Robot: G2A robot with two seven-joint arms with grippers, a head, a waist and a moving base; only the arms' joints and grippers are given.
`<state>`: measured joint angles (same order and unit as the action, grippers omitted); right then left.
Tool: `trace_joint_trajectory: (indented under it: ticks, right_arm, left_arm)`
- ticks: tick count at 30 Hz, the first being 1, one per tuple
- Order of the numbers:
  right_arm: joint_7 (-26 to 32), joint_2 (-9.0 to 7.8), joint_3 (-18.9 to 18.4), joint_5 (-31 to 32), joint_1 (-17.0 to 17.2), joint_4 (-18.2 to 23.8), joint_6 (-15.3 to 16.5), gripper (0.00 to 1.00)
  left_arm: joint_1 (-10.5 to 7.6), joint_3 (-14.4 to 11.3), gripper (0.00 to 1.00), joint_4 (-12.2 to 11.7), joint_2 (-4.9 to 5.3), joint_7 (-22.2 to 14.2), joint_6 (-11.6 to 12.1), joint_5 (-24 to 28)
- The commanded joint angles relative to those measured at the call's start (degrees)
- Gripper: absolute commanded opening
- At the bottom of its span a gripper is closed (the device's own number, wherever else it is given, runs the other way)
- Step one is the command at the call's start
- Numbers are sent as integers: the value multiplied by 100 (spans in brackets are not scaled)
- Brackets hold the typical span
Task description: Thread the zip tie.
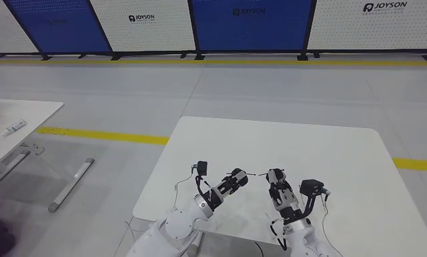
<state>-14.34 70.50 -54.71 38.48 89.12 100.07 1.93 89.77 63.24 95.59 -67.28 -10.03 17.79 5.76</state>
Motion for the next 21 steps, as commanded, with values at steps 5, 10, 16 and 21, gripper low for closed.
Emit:
trace_joint_trajectory:
  ticks: [5, 10, 16, 21]
  right_arm:
    - [-38, 64, 59, 19, -83, -79, -8, 0]
    - [-33, 104, 78, 63, -105, -142, -43, 0]
    - [-4, 134, 39, 70, -66, -153, -20, 0]
    - [28, 153, 10, 111, -38, -138, 4, 0]
  left_arm:
    - [0, 0, 0, 0, 0, 0, 0, 0]
    - [0, 0, 0, 0, 0, 0, 0, 0]
    - [0, 0, 0, 0, 0, 0, 0, 0]
    - [0, 0, 0, 0, 0, 0, 0, 0]
